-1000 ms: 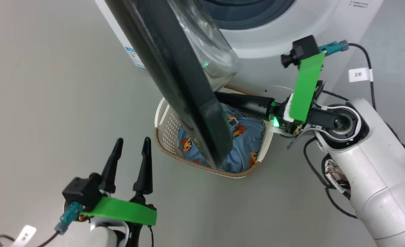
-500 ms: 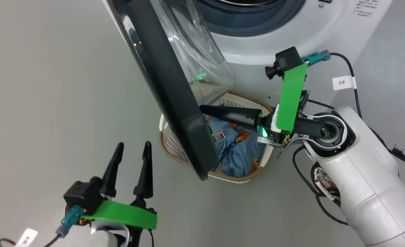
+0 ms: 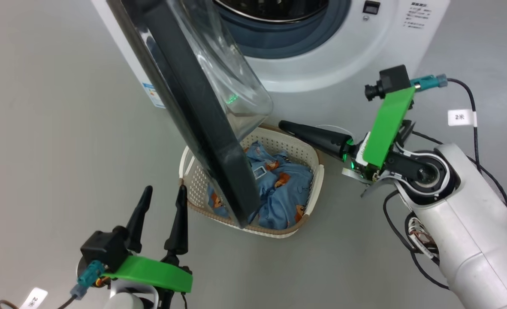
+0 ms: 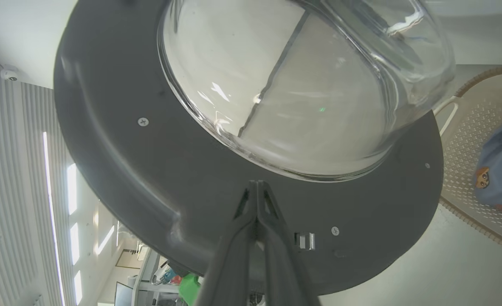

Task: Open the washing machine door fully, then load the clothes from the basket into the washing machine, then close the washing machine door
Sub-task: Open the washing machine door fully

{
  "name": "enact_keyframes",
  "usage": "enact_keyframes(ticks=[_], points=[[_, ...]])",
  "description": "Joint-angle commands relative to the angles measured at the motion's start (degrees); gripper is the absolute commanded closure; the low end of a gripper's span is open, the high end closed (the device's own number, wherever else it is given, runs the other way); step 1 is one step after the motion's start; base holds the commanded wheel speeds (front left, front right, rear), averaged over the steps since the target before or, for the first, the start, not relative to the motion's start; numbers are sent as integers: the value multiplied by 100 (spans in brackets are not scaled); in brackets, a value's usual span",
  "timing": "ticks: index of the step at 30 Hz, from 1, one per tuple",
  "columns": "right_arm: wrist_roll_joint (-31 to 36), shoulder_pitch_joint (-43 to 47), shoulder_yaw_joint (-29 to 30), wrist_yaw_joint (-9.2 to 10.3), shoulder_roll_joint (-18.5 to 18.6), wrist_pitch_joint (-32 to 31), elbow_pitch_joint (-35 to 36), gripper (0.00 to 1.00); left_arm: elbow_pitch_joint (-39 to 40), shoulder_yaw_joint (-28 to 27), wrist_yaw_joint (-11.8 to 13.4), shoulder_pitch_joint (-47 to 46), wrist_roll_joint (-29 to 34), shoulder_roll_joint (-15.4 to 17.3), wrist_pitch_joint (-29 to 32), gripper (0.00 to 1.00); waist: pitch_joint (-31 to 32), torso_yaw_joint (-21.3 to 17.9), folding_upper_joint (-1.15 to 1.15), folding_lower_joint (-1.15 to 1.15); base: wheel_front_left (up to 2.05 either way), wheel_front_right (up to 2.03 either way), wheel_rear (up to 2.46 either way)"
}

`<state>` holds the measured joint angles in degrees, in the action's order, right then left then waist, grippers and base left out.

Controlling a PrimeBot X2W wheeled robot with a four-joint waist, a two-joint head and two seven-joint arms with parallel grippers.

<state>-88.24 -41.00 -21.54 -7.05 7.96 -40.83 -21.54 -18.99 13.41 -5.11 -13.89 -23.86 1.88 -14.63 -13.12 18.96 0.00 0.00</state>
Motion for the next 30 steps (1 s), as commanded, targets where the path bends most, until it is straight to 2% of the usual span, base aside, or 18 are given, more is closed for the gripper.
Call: enact_keyframes(ticks=[1,2,3,4,5,6,7,18,30], points=[[145,119,-14,-44,-5,129,182,75,49,-234,-51,-18,106,99,-37,0,118,-134,0,0,0,0,0],[180,170,-8,-44,27,217,181,58,26,-270,-62,-9,132,99,-37,0,151,-176,0,0,0,0,0],[208,219,3,-44,61,307,186,54,6,-308,-73,3,154,99,-37,0,185,-216,0,0,0,0,0],[253,268,6,-44,110,399,192,27,-13,-342,-85,17,183,99,-37,0,221,-255,0,0,0,0,0],[300,319,7,-44,160,500,195,5,-30,-383,-96,34,214,99,-37,0,257,-294,0,0,0,0,0],[300,319,7,-44,160,500,195,5,-30,-383,-96,34,214,99,-37,0,257,-294,0,0,0,0,0],[317,375,23,-44,197,600,186,0,-44,-428,-107,55,241,99,-37,0,292,-334,0,0,0,0,0],[532,921,79,-44,683,1665,126,0,-86,-925,-197,307,479,99,-37,0,581,-756,0,0,0,0,0],[892,1948,-184,-44,1308,3324,481,0,11,-1332,-231,547,608,129,-37,0,734,-1092,0,0,0,0,0]])
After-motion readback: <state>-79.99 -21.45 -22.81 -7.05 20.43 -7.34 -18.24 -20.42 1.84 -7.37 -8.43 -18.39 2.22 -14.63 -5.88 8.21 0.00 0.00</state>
